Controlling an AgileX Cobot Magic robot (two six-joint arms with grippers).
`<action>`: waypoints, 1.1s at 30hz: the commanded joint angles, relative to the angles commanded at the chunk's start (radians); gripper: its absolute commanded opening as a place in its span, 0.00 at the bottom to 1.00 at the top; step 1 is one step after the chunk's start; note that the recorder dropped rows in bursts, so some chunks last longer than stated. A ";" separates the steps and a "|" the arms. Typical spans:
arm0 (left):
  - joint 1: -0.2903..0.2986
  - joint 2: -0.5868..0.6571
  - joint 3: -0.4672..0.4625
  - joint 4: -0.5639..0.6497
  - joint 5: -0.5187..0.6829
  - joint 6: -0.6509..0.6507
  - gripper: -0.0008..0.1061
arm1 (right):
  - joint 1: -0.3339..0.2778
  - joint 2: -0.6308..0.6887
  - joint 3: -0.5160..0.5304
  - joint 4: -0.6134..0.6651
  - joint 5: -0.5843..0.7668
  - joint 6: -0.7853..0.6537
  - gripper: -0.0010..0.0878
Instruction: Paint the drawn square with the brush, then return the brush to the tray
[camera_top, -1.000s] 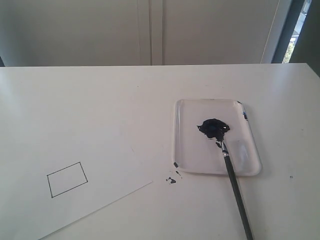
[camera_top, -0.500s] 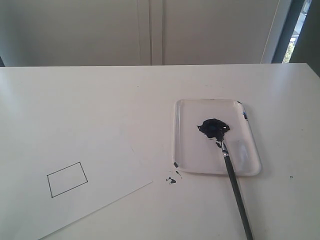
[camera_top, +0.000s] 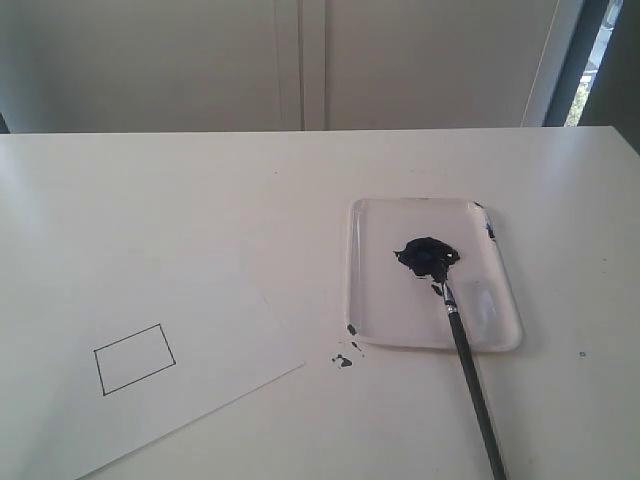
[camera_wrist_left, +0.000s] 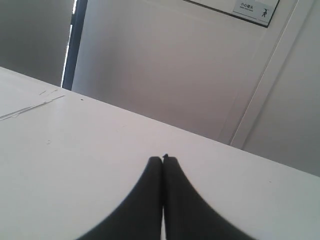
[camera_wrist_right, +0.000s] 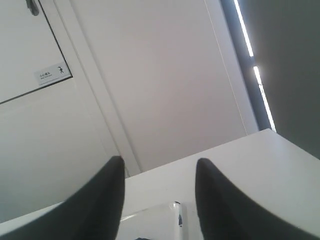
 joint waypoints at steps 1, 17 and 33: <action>0.000 0.000 0.000 0.000 -0.002 0.000 0.01 | 0.000 0.000 0.000 0.000 -0.003 0.000 0.49; 0.000 0.000 0.000 0.000 0.004 0.025 0.01 | 0.000 0.000 0.000 0.002 -0.085 0.000 0.49; 0.000 0.000 0.000 0.000 0.058 -0.029 0.01 | 0.000 0.000 0.000 0.000 -0.145 0.026 0.35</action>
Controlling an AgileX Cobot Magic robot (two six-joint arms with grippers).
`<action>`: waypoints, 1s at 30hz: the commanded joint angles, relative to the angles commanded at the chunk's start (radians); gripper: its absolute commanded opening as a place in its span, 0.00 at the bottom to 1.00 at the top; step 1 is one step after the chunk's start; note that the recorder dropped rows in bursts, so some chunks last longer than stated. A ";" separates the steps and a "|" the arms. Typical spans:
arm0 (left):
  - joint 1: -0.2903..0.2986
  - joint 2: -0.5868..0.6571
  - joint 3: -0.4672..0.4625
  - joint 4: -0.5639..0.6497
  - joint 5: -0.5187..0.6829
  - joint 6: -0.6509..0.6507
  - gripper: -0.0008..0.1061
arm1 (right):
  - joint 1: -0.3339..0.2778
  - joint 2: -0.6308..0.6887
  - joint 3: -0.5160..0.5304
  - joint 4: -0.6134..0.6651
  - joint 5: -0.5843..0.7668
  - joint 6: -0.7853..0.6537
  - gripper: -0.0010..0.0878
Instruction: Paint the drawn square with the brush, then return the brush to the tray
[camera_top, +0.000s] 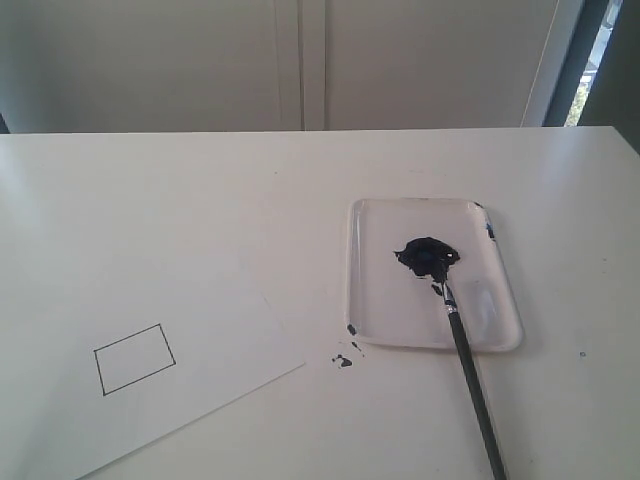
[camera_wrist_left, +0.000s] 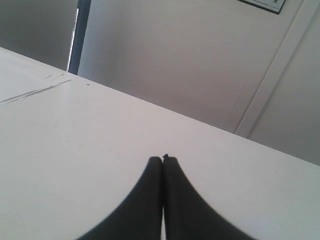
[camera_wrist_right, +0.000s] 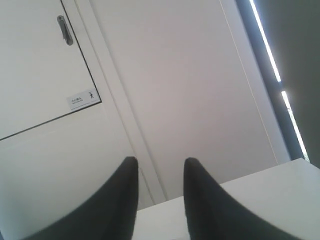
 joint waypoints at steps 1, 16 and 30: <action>0.000 0.000 0.000 0.000 -0.003 0.000 0.01 | 0.000 0.000 0.000 0.000 0.000 0.000 0.35; 0.000 0.000 0.000 0.000 -0.019 0.000 0.01 | 0.000 0.000 0.000 0.000 0.021 0.000 0.01; -0.050 0.000 -0.031 0.270 -0.033 -0.248 0.01 | 0.000 0.000 0.000 -0.211 0.009 0.257 0.01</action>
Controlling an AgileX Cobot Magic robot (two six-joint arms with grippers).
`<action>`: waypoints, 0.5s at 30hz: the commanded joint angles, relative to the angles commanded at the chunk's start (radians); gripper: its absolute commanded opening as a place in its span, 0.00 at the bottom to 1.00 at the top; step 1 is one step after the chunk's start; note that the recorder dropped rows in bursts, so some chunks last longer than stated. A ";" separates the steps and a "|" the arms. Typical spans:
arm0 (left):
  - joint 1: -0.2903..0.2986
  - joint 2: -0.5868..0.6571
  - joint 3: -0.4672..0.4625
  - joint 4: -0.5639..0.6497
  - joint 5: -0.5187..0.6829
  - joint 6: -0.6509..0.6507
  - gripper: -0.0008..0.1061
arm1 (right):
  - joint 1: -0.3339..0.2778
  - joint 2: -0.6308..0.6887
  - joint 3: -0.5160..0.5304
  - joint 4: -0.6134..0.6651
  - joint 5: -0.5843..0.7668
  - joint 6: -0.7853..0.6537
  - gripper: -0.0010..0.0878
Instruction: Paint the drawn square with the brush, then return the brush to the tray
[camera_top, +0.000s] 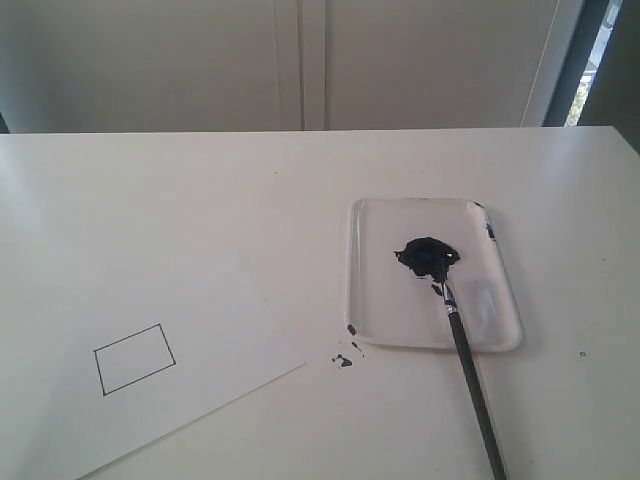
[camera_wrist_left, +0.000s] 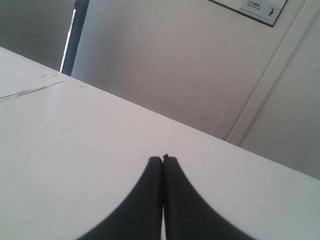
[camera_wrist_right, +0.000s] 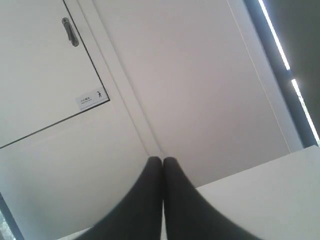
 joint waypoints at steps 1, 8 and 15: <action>-0.008 0.000 -0.015 0.047 0.000 -0.050 0.01 | 0.000 0.000 -0.007 -0.022 -0.011 0.041 0.01; -0.025 0.096 -0.154 0.319 -0.028 -0.222 0.01 | 0.000 0.050 -0.127 -0.285 -0.048 0.236 0.01; -0.025 0.459 -0.326 0.991 -0.172 -0.763 0.01 | 0.000 0.443 -0.342 -1.098 -0.207 0.892 0.01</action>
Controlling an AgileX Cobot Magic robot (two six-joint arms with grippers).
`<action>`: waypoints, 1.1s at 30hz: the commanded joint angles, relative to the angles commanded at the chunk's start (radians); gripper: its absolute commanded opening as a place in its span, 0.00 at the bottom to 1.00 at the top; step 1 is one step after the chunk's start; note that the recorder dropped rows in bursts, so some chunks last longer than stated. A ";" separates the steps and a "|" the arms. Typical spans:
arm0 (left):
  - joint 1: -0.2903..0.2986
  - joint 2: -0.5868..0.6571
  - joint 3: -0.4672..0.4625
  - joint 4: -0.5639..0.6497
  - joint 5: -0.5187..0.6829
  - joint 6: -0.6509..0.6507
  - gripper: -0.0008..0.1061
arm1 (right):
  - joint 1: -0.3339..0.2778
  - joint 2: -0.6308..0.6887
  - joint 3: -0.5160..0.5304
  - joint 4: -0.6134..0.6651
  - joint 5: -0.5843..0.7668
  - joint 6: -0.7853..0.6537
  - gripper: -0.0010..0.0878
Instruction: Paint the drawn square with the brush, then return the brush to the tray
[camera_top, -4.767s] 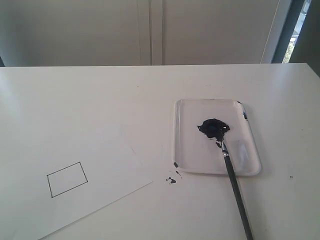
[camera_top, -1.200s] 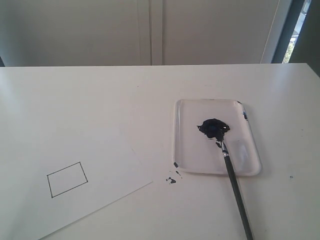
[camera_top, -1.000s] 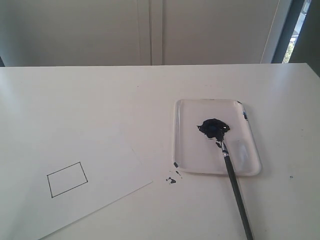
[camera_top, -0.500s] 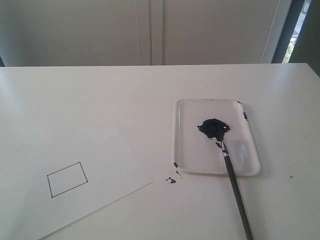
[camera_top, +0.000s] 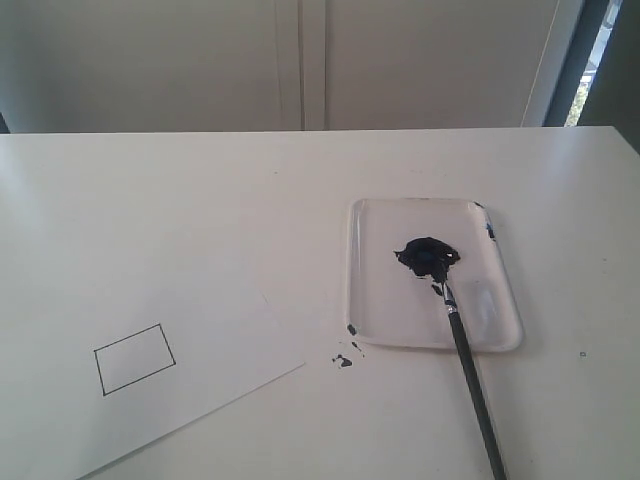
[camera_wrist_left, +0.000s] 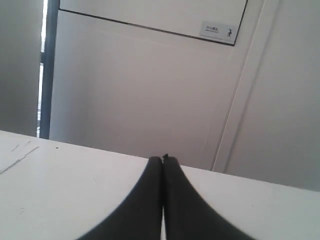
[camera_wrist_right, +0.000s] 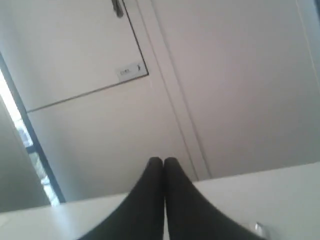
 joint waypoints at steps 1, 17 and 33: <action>0.000 0.046 -0.010 0.109 -0.026 -0.087 0.01 | 0.000 0.044 -0.021 -0.040 -0.035 0.063 0.01; 0.000 0.372 -0.024 0.258 -0.209 -0.214 0.01 | 0.000 0.405 -0.037 -0.040 -0.300 -0.008 0.01; 0.000 0.366 -0.092 0.258 -0.228 -0.188 0.01 | 0.000 0.405 -0.080 -0.040 -0.252 -0.066 0.01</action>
